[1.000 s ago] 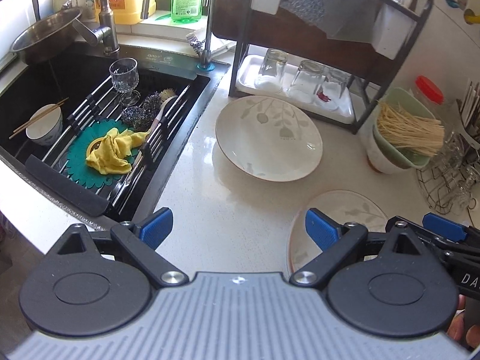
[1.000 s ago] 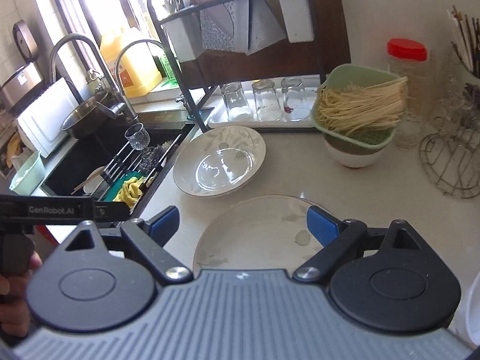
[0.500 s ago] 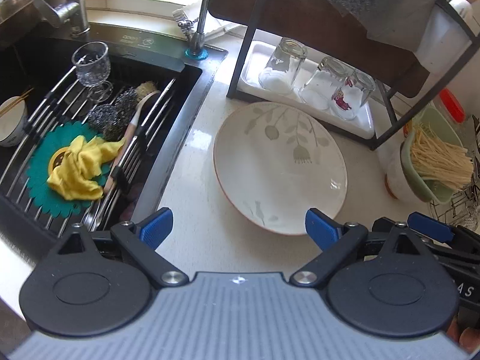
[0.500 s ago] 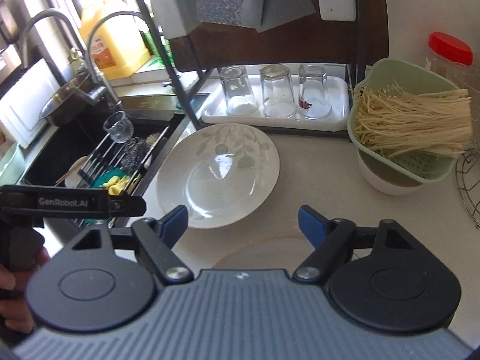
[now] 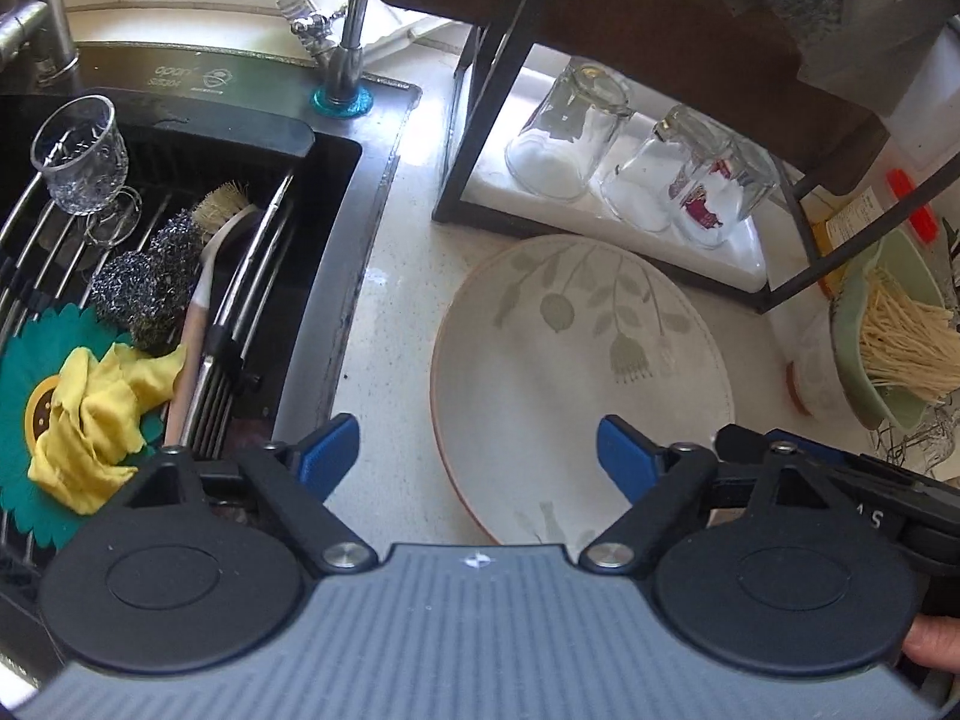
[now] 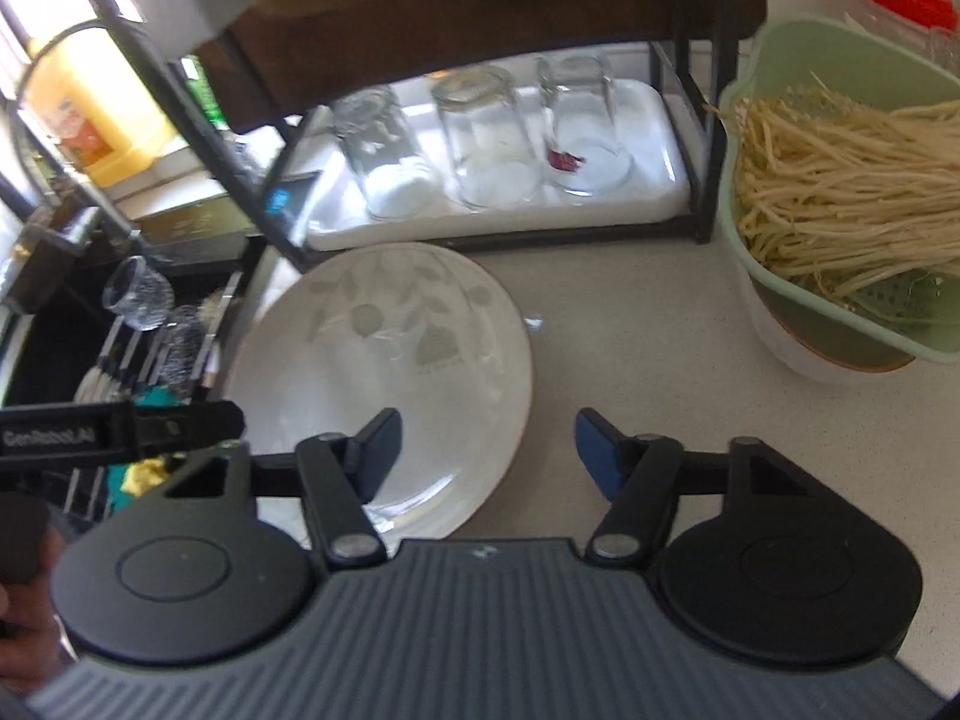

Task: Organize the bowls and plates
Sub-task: 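Close both grippers on the rim of the second leaf-pattern plate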

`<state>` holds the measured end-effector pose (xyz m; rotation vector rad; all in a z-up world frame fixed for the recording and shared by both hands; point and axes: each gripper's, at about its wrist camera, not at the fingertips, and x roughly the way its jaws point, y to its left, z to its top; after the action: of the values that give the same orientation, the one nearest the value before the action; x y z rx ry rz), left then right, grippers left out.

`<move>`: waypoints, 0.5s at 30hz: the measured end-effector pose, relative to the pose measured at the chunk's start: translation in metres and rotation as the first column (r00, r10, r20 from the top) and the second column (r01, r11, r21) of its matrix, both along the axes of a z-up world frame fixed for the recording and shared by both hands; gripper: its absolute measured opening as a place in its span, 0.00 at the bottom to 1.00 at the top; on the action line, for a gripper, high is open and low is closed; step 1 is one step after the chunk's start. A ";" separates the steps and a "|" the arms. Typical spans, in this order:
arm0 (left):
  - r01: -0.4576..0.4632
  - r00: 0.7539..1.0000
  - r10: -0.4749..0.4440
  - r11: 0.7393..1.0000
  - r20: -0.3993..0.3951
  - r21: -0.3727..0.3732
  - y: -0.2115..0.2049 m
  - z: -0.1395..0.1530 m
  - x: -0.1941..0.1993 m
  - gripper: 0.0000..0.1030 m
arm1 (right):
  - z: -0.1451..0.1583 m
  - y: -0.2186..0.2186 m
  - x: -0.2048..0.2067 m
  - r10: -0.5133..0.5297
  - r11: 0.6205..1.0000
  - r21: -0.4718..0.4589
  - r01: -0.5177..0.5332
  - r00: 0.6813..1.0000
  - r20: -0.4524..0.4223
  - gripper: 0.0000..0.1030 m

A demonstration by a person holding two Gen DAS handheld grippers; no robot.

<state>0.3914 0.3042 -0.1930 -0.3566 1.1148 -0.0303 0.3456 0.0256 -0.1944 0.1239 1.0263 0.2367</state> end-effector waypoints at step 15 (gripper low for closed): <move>0.101 0.995 -0.103 0.989 -0.015 -0.106 0.013 -0.030 0.036 0.53 | -0.016 -0.004 0.024 -0.112 0.993 0.026 0.115 0.989 -0.097 0.18</move>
<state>0.4271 0.3170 -0.2234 -0.3941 1.1539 -0.1768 0.3700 0.0220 -0.2105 0.2240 1.1073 0.1442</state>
